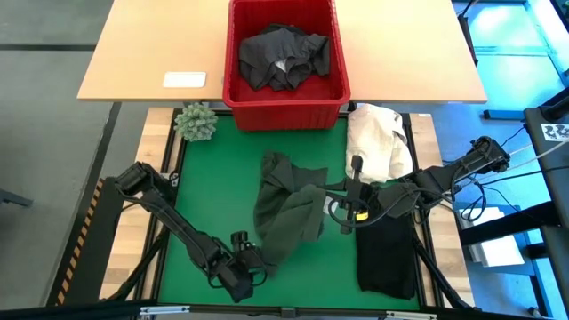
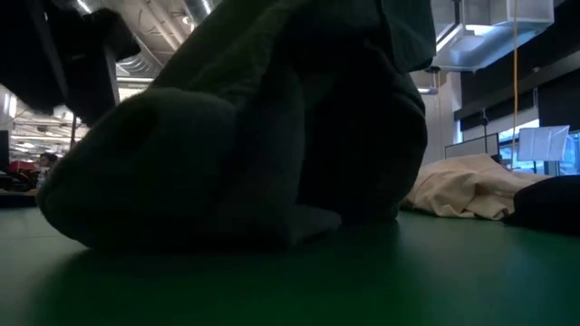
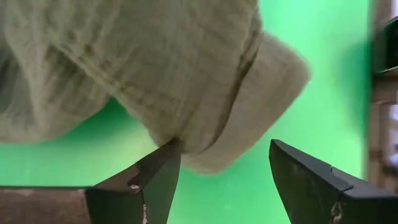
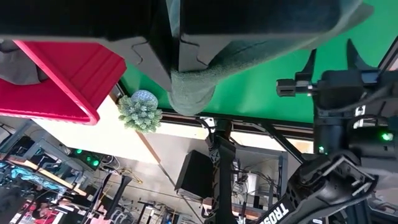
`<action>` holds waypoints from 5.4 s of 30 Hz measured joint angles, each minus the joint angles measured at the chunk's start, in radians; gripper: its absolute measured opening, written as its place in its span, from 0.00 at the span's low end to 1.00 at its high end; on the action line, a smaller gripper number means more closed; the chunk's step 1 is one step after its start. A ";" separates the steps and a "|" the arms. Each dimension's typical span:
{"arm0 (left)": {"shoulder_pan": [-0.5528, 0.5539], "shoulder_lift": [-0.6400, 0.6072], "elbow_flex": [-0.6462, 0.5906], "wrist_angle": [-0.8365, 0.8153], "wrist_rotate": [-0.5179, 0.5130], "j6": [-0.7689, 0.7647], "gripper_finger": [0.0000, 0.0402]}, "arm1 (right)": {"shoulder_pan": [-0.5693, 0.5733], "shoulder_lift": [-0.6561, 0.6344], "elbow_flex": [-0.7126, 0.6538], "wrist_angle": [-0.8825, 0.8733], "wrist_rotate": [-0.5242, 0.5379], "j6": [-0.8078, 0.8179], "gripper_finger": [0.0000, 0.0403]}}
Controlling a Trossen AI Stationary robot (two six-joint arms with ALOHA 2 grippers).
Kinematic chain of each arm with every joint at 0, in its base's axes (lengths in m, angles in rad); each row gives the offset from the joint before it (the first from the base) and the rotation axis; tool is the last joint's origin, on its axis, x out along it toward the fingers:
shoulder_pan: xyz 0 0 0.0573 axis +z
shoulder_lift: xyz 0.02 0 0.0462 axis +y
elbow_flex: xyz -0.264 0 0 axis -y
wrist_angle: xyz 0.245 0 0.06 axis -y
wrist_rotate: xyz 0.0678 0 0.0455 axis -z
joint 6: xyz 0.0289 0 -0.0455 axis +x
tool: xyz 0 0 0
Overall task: Fold laundry
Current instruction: Fold the green polo shirt
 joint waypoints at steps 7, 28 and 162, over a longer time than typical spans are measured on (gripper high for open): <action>-0.001 0.000 0.000 -0.028 0.004 -0.029 0.59 | 0.000 0.000 0.000 -0.004 0.000 0.000 0.01; 0.061 0.152 0.000 0.138 -0.059 0.062 0.24 | 0.000 0.000 0.000 -0.037 0.004 -0.003 0.01; 0.554 -0.499 -0.225 -0.621 -0.366 0.194 0.42 | -0.630 0.243 -0.160 -0.076 -0.277 -0.056 0.29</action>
